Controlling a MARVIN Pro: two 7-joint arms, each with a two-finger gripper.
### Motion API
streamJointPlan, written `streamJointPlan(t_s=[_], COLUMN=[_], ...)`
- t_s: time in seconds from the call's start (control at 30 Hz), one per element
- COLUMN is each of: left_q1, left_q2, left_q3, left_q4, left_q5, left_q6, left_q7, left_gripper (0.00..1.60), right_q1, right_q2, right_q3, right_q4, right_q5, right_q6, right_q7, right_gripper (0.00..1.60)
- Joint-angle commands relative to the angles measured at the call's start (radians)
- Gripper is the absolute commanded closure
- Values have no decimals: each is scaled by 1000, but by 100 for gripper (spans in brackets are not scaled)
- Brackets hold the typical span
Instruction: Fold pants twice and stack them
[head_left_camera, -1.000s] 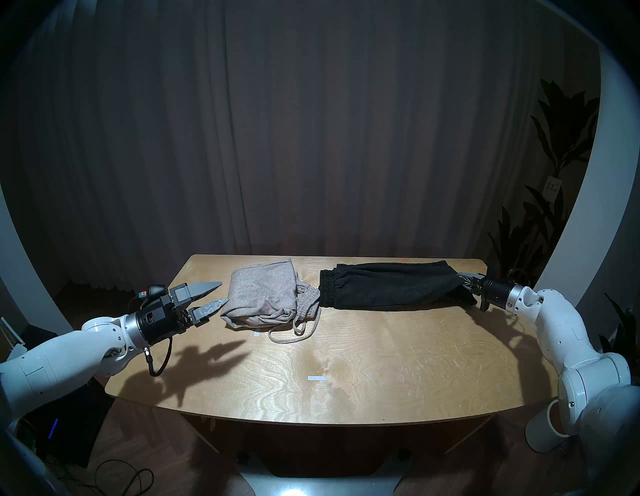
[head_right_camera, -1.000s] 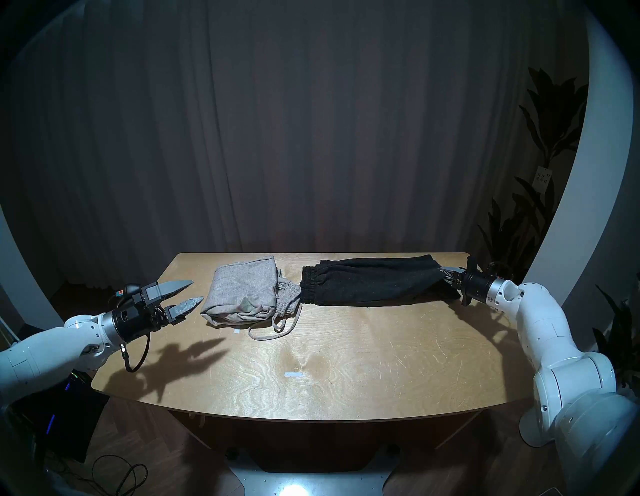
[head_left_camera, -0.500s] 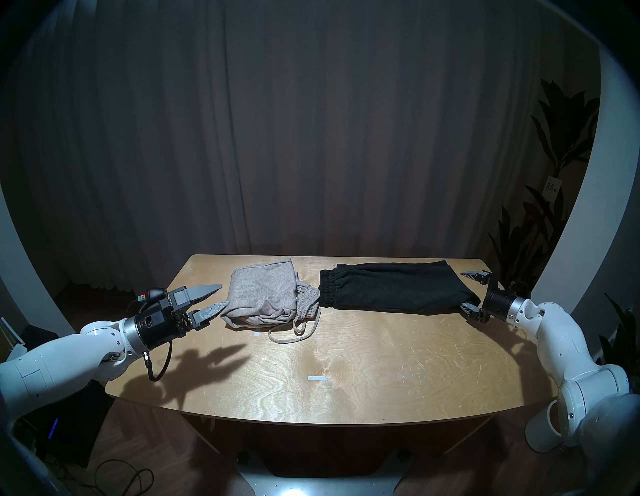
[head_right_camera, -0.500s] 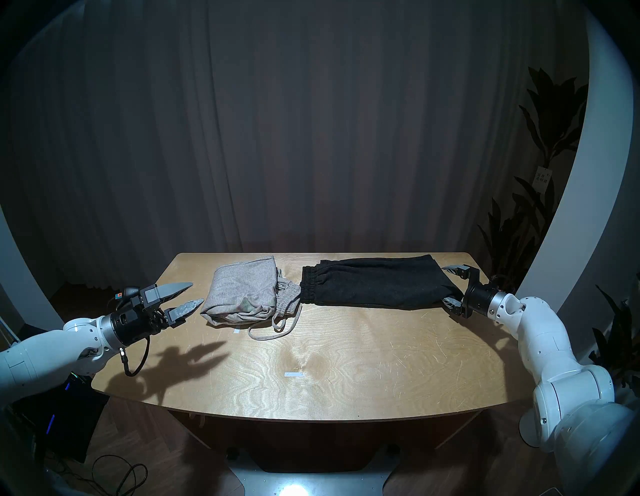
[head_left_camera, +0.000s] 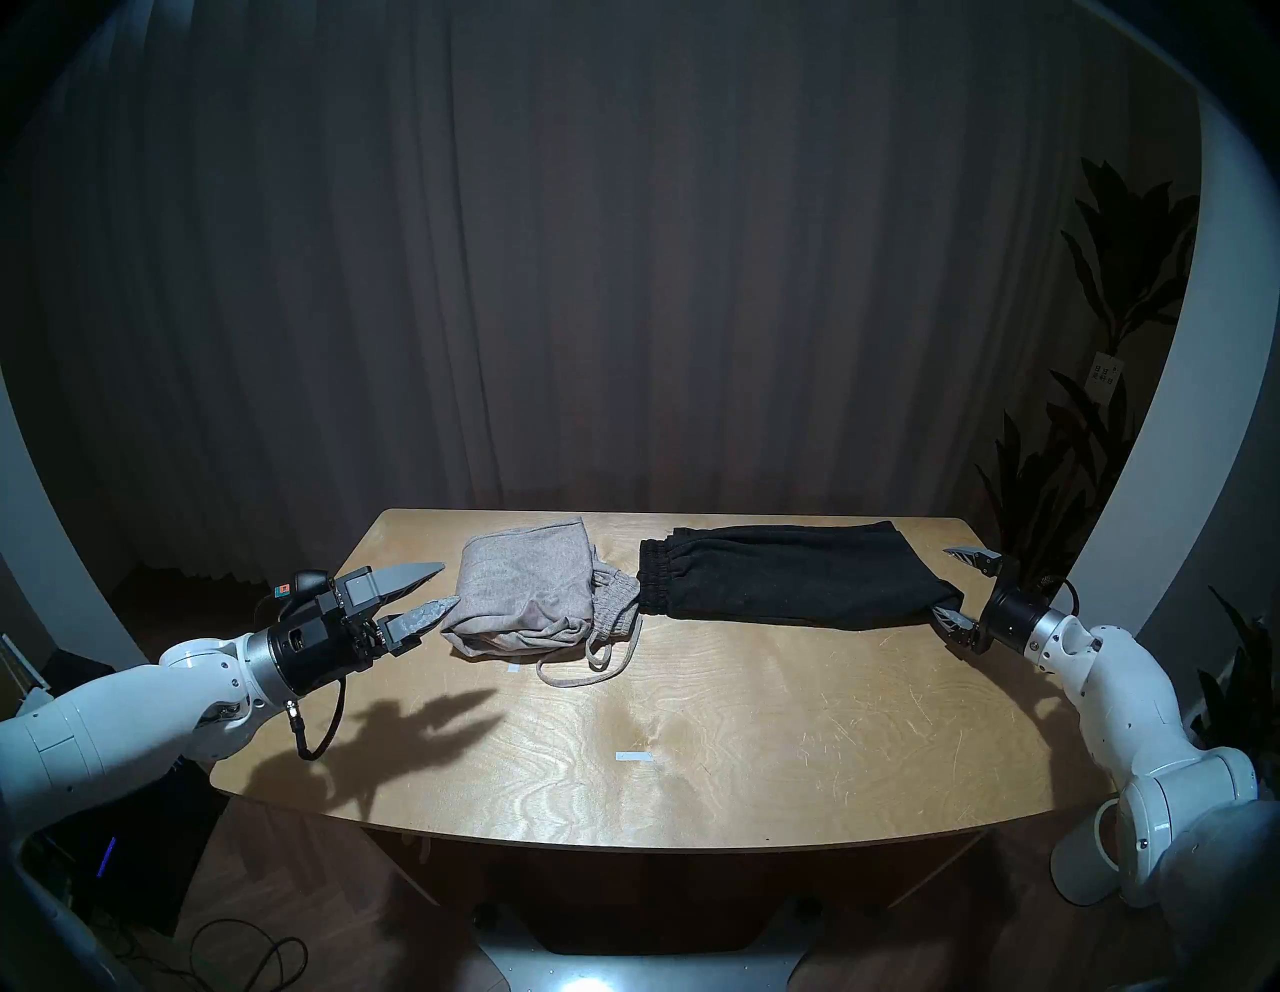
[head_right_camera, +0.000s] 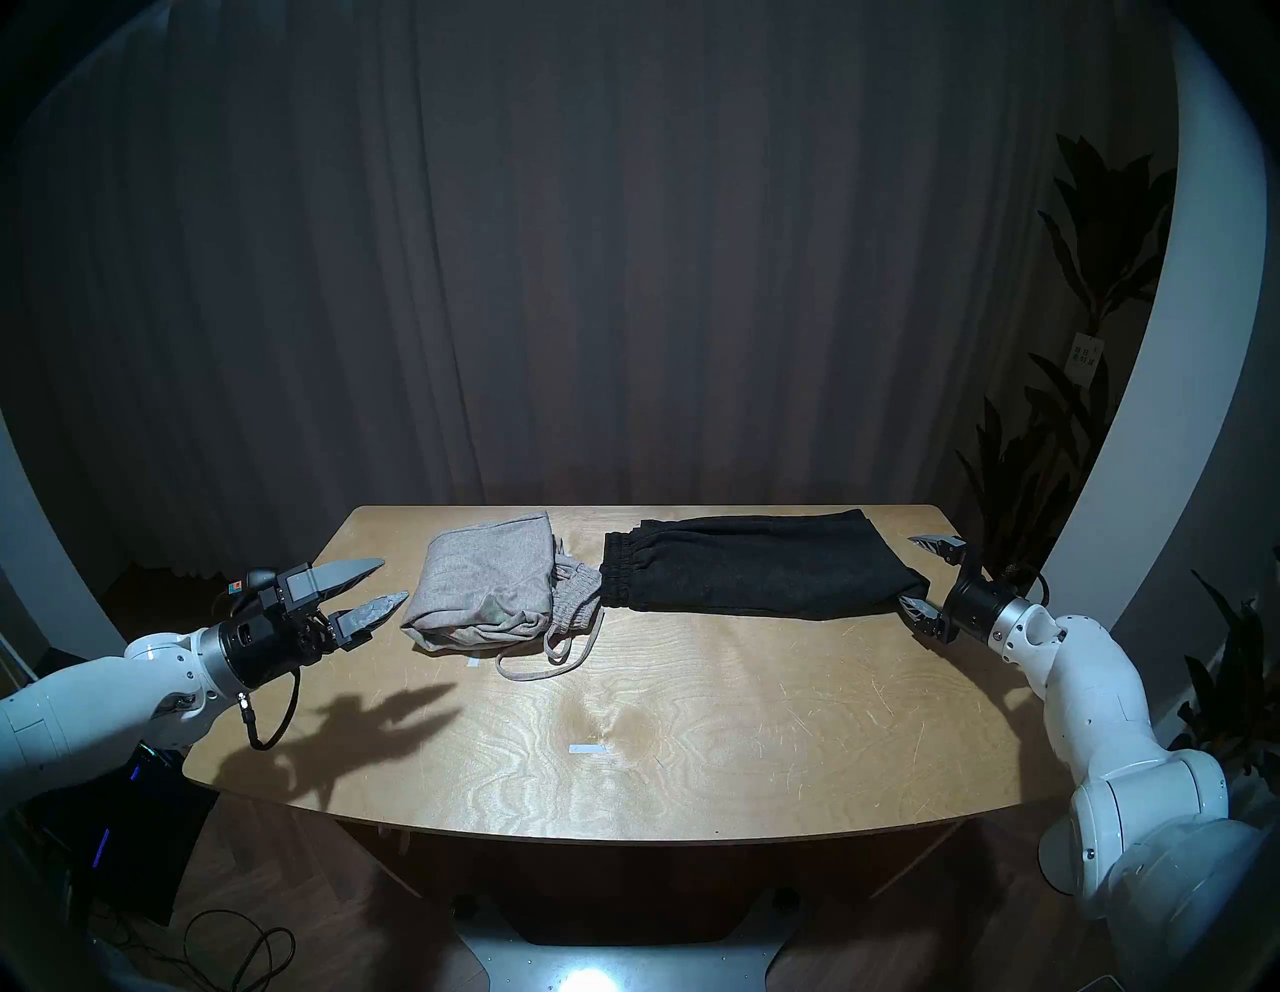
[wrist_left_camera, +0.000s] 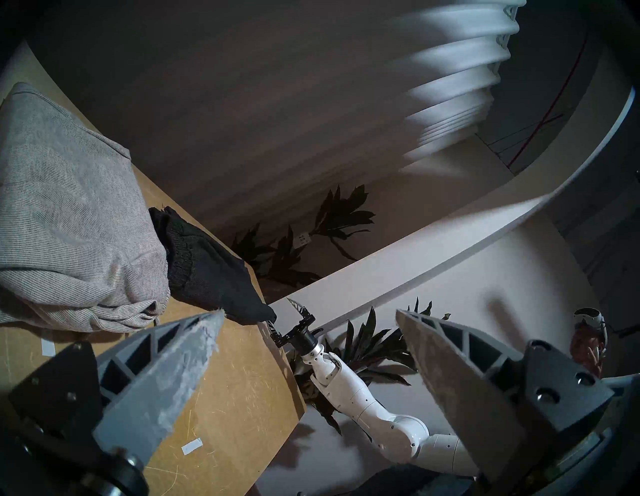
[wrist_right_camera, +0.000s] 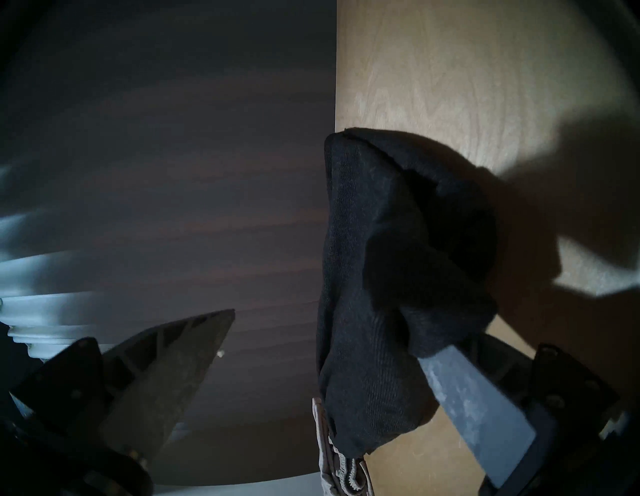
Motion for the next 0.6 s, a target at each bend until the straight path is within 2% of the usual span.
streamJointPlan(t_s=[0.0, 0.57], left_q1=[-7, -5], left_q2=[12, 29], left_q3=[-11, -10], left_q4=[-16, -35], left_q5=[-9, -28], left_q6=[-7, -27], left_q7=[-5, -3], left_gripper=[0, 0], right_q1=[-30, -87], right_q2=[4, -38], right_q3=[46, 127], right_q4=[-1, 0], right_q5=[37, 105], right_q6=[-24, -69], right_q7=[24, 49], right_gripper=[0, 0])
